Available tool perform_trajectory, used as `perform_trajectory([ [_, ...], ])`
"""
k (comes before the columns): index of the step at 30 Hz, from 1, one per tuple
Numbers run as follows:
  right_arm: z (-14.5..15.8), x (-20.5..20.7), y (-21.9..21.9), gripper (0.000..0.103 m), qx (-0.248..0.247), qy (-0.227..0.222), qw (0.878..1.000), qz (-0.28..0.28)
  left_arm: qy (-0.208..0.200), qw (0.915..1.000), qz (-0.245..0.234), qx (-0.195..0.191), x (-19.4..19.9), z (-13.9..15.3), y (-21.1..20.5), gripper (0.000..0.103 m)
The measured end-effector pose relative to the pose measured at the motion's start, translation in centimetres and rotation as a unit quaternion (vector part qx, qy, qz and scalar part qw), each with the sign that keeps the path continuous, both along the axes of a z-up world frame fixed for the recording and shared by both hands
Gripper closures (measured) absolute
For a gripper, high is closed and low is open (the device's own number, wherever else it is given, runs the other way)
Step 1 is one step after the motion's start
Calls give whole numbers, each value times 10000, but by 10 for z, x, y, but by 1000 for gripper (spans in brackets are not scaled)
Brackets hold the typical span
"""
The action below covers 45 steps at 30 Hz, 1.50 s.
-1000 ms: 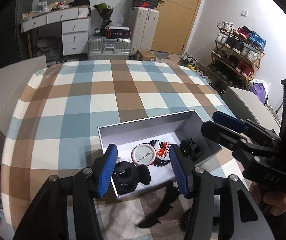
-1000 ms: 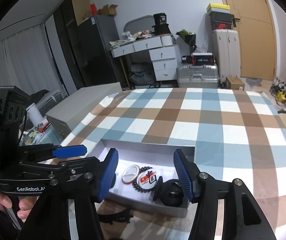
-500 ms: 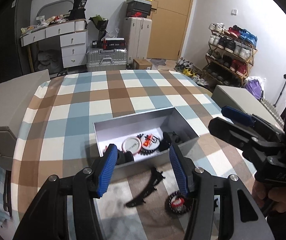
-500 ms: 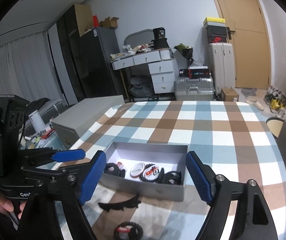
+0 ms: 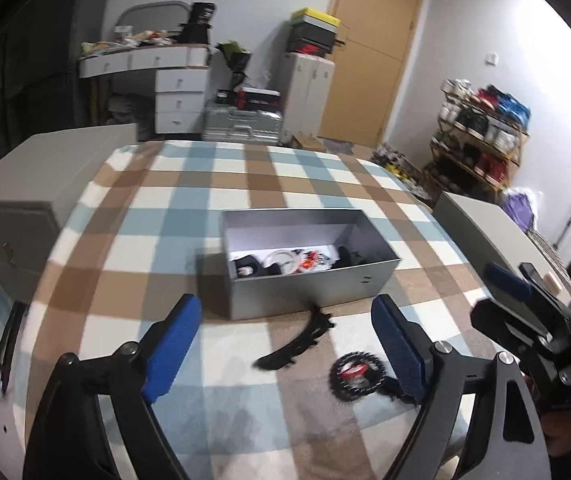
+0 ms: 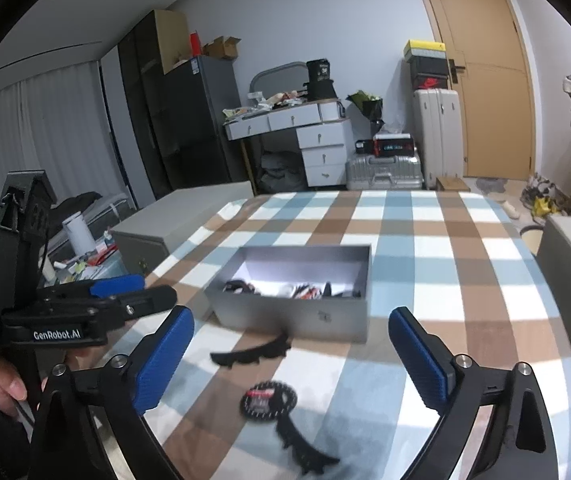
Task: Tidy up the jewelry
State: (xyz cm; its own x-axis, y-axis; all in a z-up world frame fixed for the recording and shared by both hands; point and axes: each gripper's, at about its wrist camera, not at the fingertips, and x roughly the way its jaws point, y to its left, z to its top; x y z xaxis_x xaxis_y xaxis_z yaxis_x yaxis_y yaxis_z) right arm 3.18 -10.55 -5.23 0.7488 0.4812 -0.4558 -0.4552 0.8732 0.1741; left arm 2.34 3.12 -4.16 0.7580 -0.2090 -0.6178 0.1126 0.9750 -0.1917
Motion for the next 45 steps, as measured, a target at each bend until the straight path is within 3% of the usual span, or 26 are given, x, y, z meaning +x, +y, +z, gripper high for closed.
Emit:
perform_trajectory([
  [5, -18, -4, 11, 3, -112, 235, 9995, 178, 178, 9993, 304, 123, -13, -19, 11, 12],
  [10, -40, 3, 30, 3, -407, 549, 9971, 326, 494, 9980, 303, 240, -22, -42, 19, 11],
  [23, -81, 20, 62, 5, -1295, 1114, 9849, 278, 823, 9956, 448, -35, -29, -61, 43, 11],
  [27, -85, 21, 68, 18, -1669, 1092, 9798, 98, 811, 9953, 509, -148, -33, -62, 49, 11],
  [31, -92, 25, 69, 31, -1714, 1294, 9766, 40, 865, 9946, 531, -205, -34, -64, 53, 11],
  [35, -89, 23, 65, 52, -1679, 1240, 9780, 56, 920, 9938, 553, -277, -35, -64, 56, 11],
  [45, -78, 17, 56, 54, -1150, 1065, 9873, 241, 940, 9943, 477, -186, -33, -59, 50, 11],
])
